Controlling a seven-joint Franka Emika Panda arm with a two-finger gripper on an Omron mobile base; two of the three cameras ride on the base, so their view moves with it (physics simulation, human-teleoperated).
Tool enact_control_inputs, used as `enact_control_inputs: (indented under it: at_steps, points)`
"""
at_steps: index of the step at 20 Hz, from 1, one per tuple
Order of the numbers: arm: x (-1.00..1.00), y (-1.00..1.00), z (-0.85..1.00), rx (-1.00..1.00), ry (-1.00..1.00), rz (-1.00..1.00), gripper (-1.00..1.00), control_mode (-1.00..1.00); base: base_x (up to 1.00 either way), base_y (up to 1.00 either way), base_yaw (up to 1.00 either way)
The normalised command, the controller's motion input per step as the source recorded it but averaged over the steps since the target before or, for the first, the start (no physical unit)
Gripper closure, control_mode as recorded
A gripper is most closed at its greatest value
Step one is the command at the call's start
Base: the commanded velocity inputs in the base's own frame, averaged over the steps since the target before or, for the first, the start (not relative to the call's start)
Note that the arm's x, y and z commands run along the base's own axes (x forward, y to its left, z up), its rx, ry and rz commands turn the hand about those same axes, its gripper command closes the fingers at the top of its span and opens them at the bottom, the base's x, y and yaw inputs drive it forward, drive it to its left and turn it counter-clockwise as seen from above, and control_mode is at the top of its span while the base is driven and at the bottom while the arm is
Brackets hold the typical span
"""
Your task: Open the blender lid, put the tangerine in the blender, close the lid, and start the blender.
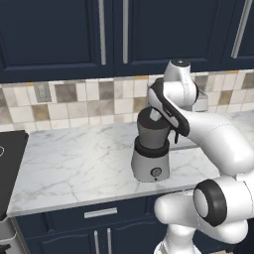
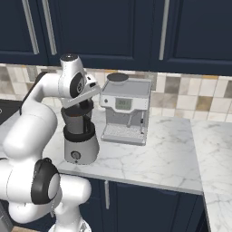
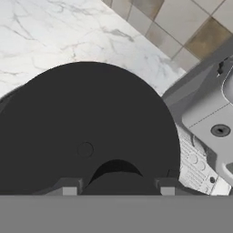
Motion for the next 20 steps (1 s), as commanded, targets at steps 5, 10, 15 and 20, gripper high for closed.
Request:
enact_control_inputs:
  at_steps: [5, 10, 15, 20]
  points:
    - [0.00, 0.04, -0.03, 0.02, 0.06, -0.03, 1.00, -1.00, 0.00, 0.00, 0.00]
    - [0.01, 0.01, 0.00, 0.00, 0.02, -0.01, 1.00, -1.00, 0.00, 0.00, 0.00]
    - [0.00, -0.01, 0.28, 0.00, 0.00, 0.00, 1.00, -1.00, 0.00, 0.00, 0.00]
    - [-0.15, -0.03, 0.30, 0.00, -0.01, 0.00, 1.00, -1.00, 0.00, 0.00, 0.00]
